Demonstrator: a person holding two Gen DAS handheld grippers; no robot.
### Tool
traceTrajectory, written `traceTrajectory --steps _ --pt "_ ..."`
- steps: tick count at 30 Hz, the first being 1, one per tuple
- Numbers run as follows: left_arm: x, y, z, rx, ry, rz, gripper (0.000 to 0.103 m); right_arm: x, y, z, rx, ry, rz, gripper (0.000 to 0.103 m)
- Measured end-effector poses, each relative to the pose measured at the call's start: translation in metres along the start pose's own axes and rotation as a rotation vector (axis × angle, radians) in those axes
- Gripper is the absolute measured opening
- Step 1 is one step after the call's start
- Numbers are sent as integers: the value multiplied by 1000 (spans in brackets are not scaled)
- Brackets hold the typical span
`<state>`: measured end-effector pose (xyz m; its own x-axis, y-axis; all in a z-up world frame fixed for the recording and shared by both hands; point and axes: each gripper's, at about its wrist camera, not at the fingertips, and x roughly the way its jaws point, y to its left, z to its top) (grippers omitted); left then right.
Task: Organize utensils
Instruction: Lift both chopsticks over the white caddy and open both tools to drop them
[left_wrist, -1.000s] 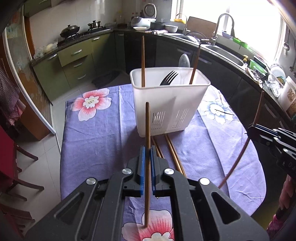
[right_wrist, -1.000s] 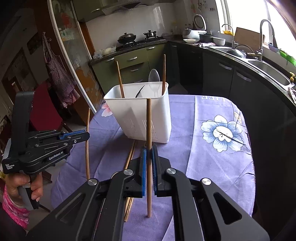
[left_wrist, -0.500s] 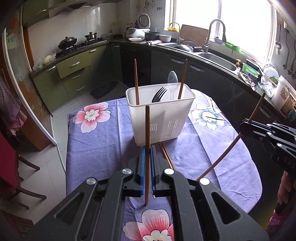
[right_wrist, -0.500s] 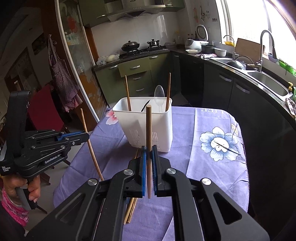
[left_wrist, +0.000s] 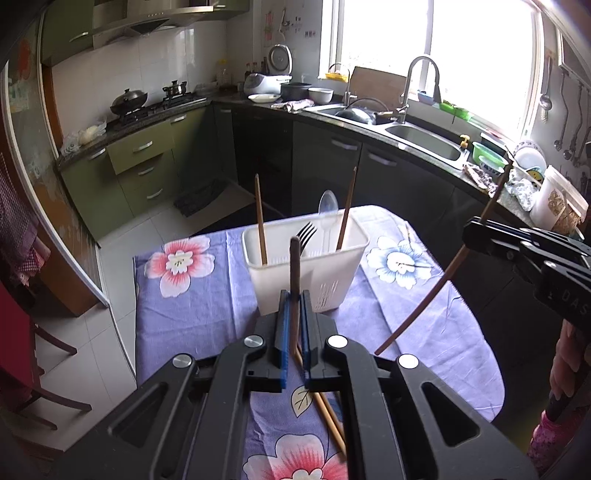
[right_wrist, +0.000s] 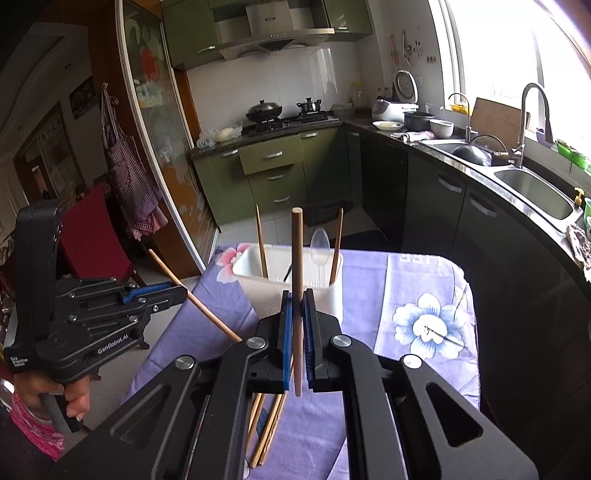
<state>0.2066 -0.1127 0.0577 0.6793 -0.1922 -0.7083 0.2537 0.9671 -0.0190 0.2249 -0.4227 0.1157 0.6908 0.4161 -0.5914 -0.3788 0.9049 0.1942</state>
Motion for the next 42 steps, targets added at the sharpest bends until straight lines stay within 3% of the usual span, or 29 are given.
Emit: traceTrajectory --steps 12,19,23,27,36,38,40,42 --pt "-70 -6 81 14 -177 15 5 -27 -7 81 48 -121 19 7" --pt "-62 -4 119 -7 -256 62 5 -14 -5 120 62 -190 -23 7" --pt "-28 -1 125 -21 -230 78 5 16 -5 126 51 -199 -59 7" --pt "12 9 118 -38 -197 101 5 55 -8 119 40 -146 -68 7" --pt "60 23 79 -51 -62 85 6 115 -17 73 41 -9 -65 7" --pt "65 23 70 -49 -36 74 8 121 -16 65 38 14 -59 7" --pt "65 21 64 -41 -22 72 18 123 -18 58 30 29 -52 14" --pt "64 18 59 -37 -14 72 22 119 -18 51 28 30 -53 21"
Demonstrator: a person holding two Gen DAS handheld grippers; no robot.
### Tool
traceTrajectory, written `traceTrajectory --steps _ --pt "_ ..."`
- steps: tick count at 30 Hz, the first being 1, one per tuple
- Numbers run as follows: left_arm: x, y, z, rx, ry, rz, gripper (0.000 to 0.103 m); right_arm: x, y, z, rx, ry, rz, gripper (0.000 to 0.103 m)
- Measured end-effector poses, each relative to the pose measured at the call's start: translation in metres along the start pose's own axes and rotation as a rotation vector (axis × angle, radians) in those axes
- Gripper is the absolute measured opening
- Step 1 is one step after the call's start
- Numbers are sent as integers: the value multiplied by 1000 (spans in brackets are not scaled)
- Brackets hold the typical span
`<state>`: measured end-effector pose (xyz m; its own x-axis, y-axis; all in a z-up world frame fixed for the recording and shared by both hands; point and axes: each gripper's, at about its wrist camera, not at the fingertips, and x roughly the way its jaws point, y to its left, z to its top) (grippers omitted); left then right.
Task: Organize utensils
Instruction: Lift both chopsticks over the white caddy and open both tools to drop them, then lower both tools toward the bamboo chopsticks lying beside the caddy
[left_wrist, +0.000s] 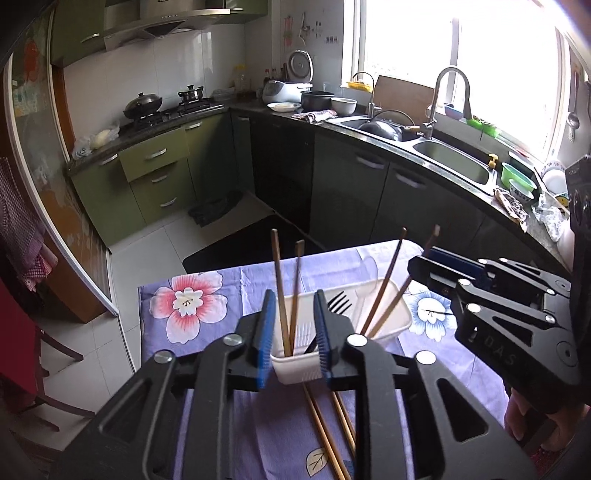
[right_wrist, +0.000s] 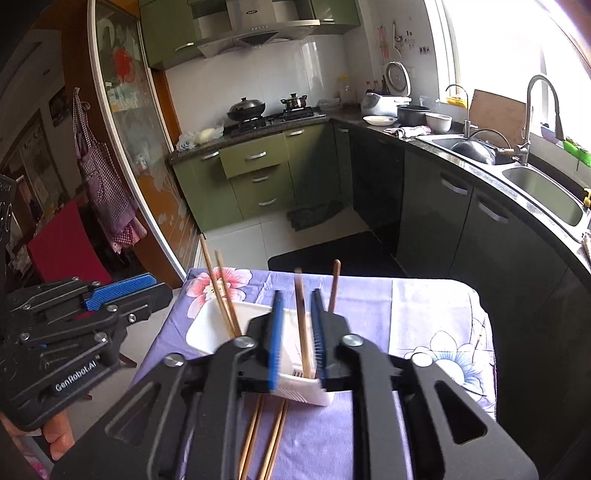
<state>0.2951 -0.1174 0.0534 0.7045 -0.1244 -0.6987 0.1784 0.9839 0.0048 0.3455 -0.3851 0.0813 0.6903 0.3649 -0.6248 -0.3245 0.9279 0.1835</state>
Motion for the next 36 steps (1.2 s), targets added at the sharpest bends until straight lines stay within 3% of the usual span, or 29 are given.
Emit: traceTrajectory --steps 5,10,12,20,28,36 --pt "-13 -7 -15 2 19 -25 22 -32 -2 -17 -13 -28 5 21" --pt "-15 -12 -43 -5 75 -40 22 -58 -11 -52 -10 1 3 21" --pt "-8 -12 -61 -15 106 -49 22 -60 -16 -73 -8 28 5 26" --pt "48 -8 -122 -99 247 -52 22 -45 -47 -153 45 125 -12 26" --pt "98 -11 -151 -134 360 -30 22 -35 -70 -177 88 159 -15 26" --pt "121 -19 -158 -128 408 -4 22 -32 -82 -179 113 172 -9 26"
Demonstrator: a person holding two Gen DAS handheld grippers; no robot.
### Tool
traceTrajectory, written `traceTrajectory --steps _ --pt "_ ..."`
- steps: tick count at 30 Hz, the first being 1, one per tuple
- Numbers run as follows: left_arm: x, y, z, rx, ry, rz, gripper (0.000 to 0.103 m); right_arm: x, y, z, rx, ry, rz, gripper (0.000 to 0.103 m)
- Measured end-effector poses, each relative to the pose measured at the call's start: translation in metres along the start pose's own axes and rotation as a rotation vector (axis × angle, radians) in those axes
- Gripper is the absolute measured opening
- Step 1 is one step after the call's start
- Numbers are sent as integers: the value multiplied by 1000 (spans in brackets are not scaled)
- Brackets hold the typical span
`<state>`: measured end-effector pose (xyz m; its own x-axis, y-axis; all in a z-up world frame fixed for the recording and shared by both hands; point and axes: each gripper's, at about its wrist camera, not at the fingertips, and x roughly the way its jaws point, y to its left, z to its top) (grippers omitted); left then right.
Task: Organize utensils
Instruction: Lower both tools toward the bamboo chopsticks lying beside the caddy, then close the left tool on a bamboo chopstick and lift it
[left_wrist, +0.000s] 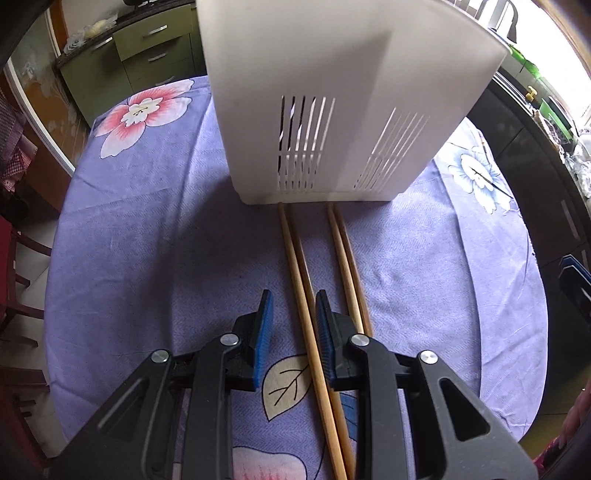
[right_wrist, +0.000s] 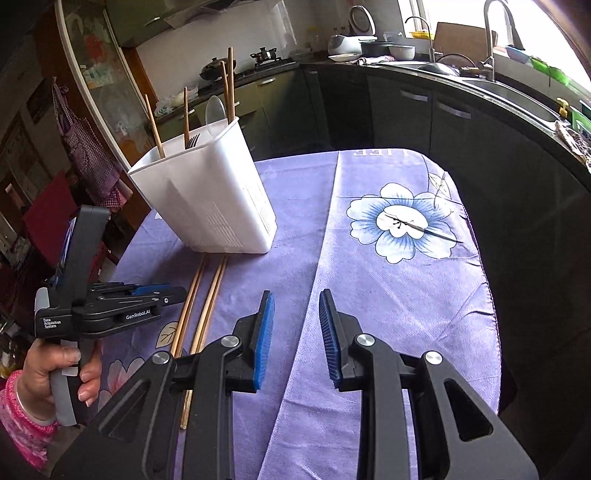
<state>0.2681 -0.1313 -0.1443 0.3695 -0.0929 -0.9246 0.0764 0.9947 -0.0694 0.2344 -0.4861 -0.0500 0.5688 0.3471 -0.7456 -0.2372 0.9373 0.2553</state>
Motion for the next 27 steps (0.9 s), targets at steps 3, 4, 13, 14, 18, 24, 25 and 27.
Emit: traceTrajectory --steps 3,4,13,14,18,24,25,27 --pt "4 -1 2 -2 8 19 22 0 -2 0 7 2 4 26" --pt "5 -1 3 -3 10 24 22 0 -3 0 8 1 6 26" --pt "12 -4 3 7 28 44 22 0 -1 2 8 6 6 26" --pt "13 -5 3 9 31 47 22 0 0 2 7 8 7 26" --pt "16 -6 4 19 32 66 22 3 2 1 6 16 6 26" --pt "12 0 3 20 32 57 6 7 4 1 -1 29 5 26" --pt "8 2 3 15 18 57 6 8 5 2 -4 32 5 26" --pt "1 8 2 9 -6 51 6 13 9 2 -13 46 5 26"
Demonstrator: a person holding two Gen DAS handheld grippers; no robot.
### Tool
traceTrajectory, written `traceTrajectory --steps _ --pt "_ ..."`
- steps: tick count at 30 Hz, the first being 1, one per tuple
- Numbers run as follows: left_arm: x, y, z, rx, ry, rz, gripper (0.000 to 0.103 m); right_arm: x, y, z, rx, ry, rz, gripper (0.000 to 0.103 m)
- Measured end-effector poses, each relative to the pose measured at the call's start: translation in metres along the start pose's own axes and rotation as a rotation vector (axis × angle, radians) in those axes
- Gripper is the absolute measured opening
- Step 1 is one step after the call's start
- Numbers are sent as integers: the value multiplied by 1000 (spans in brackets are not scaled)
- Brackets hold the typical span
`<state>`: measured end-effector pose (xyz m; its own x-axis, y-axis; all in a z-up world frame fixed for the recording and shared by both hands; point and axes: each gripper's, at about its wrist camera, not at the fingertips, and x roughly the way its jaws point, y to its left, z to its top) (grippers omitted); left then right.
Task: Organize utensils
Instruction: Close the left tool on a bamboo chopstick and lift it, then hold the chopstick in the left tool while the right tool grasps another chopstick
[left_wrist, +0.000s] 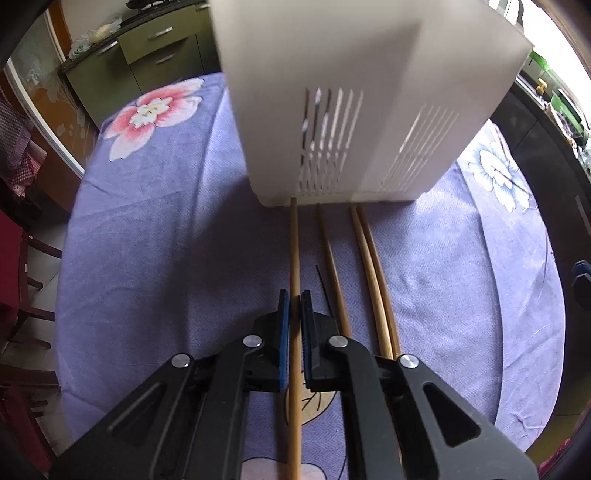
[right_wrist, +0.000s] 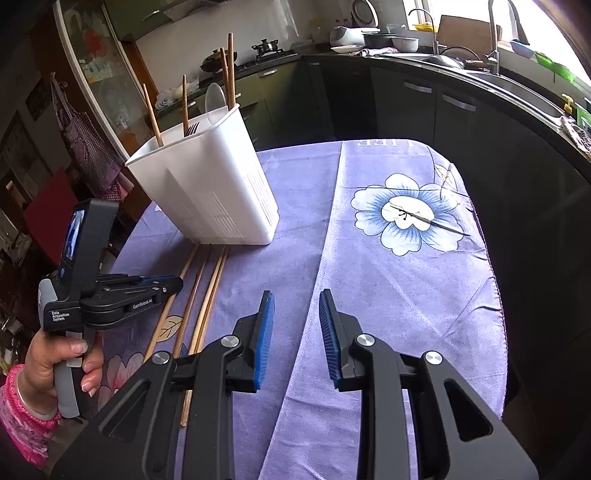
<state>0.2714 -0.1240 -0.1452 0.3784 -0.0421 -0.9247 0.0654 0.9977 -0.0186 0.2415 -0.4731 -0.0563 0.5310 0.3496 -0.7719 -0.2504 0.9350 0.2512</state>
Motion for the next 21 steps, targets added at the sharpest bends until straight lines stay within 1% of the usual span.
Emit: traceTrajectory --steps 3,7,9,14,21 --pt "-16 11 -2 -23 -38 -21 6 12 9 0 -20 31 2 26" --pt "-44 21 -7 -26 -114 -22 6 39 26 1 -42 92 25 26" --pt "-55 24 -10 -23 -137 -26 6 54 36 2 -54 119 31 26" --pt "-76 31 -16 -27 -170 -65 6 90 60 9 -73 180 42 26" --pt "-97 37 -24 -14 -204 -99 6 125 80 24 -96 226 8 24"
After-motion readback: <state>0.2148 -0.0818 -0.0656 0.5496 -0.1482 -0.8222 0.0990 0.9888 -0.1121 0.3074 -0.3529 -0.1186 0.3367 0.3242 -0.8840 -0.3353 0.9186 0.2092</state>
